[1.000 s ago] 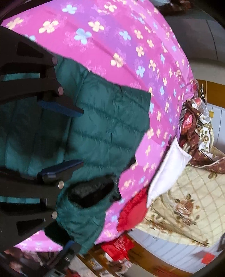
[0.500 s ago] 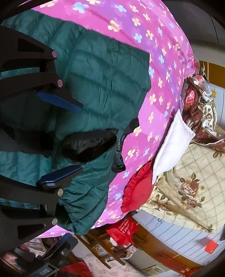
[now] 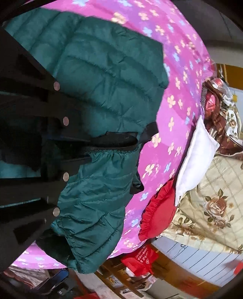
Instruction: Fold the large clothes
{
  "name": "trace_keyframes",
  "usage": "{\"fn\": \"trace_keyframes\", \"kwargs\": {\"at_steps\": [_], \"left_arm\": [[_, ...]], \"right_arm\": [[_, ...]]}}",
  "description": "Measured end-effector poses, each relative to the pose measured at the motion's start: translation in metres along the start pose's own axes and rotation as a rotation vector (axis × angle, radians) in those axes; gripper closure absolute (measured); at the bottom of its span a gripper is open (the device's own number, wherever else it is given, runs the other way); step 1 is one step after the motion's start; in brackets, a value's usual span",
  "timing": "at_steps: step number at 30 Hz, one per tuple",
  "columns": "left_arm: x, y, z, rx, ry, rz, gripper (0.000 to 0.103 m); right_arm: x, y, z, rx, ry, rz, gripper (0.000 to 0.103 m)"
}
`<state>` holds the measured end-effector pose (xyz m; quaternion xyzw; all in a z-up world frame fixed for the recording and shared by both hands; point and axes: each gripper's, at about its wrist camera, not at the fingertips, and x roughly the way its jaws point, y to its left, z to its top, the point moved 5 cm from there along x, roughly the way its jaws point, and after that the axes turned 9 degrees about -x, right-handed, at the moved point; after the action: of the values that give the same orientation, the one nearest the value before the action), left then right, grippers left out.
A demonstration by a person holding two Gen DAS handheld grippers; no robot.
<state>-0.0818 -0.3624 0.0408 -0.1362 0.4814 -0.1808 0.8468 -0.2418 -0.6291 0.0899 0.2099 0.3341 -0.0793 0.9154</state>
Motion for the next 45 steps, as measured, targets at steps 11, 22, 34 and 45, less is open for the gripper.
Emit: {"fn": "trace_keyframes", "kwargs": {"at_steps": [11, 22, 34, 45], "left_arm": [[-0.048, 0.058, 0.045, 0.005, -0.142, 0.053, 0.103], [-0.039, 0.126, 0.05, -0.009, -0.163, 0.164, 0.103], [-0.056, 0.118, 0.05, 0.013, -0.148, 0.149, 0.085], [-0.039, 0.093, 0.052, 0.076, -0.186, 0.159, 0.077]], "right_arm": [[0.027, 0.015, -0.002, -0.022, 0.049, -0.008, 0.02], [0.117, 0.075, -0.012, -0.203, 0.154, -0.058, 0.02], [0.14, 0.098, -0.012, -0.347, 0.176, -0.147, 0.018], [0.096, 0.062, -0.023, -0.329, 0.189, -0.197, 0.018]]}}
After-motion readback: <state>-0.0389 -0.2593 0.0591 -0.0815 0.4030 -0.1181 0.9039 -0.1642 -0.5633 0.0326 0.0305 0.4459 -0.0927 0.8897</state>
